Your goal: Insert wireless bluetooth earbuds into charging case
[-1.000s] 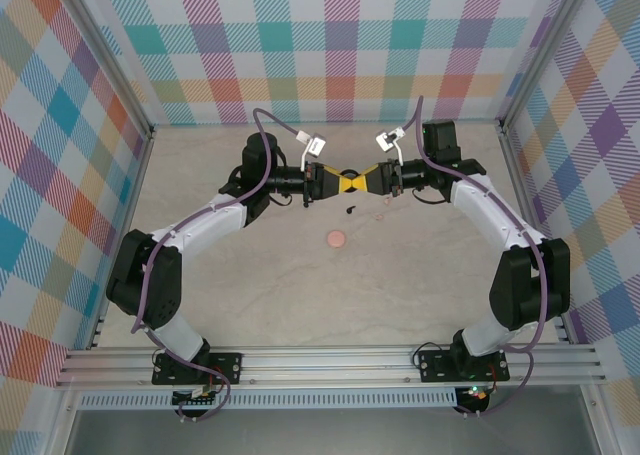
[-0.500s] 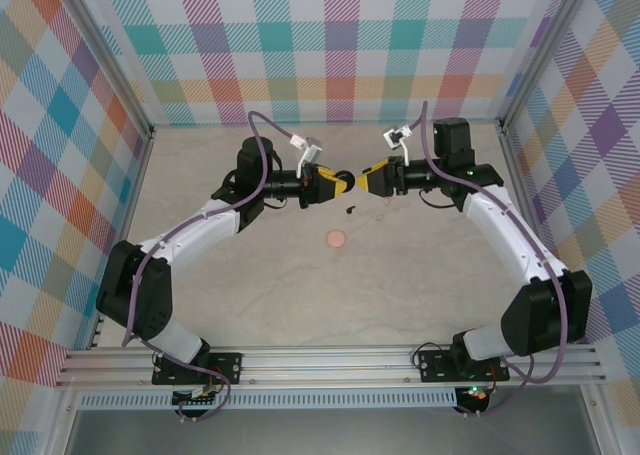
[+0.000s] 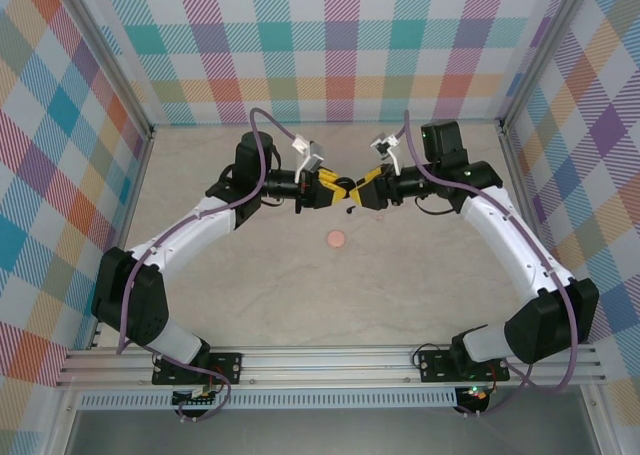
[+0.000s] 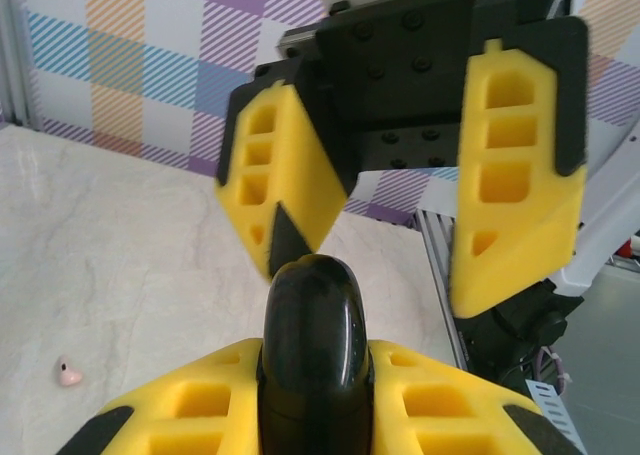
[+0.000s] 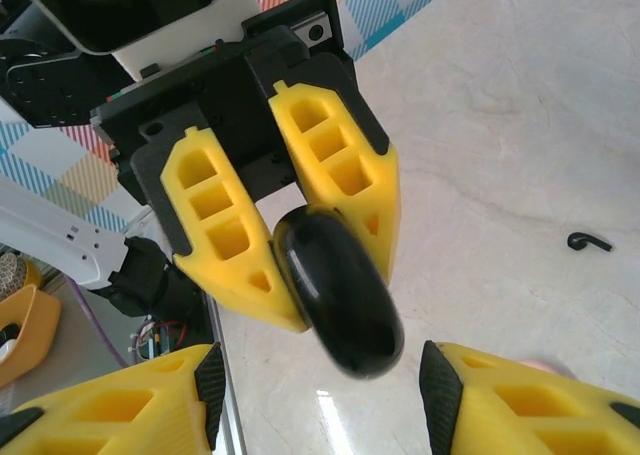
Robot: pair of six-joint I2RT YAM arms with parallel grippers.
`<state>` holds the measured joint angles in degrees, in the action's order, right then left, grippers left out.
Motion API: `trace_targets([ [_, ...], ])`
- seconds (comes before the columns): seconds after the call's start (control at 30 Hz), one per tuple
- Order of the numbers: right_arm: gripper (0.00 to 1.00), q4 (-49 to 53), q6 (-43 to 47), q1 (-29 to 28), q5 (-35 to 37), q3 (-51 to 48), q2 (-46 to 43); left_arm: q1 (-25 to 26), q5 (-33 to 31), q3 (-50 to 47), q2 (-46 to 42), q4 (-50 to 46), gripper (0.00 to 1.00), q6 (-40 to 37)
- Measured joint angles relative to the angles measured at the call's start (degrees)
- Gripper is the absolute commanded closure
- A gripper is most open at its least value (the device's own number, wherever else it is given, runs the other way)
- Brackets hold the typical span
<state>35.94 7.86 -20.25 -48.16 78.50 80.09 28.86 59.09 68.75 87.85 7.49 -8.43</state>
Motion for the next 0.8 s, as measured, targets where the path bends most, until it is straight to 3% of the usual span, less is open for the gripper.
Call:
trace_targets([
  [0.2, 0.5, 0.72, 0.83, -0.02, -0.55, 0.7, 1.99, 0.17, 1.86, 0.31, 0.0, -1.81, 0.86, -1.51],
  [0.57, 0.51, 1.88, 1.49, -0.66, -2.71, 1.9, 3.13, 0.37, 2.91, 1.27, 0.0, -4.5, 0.86, -2.45],
  [0.8, 0.68, 2.36, 1.7, -0.96, -3.34, 2.14, 3.21, 0.37, 2.84, 1.66, 0.04, -6.14, 0.86, -3.02],
])
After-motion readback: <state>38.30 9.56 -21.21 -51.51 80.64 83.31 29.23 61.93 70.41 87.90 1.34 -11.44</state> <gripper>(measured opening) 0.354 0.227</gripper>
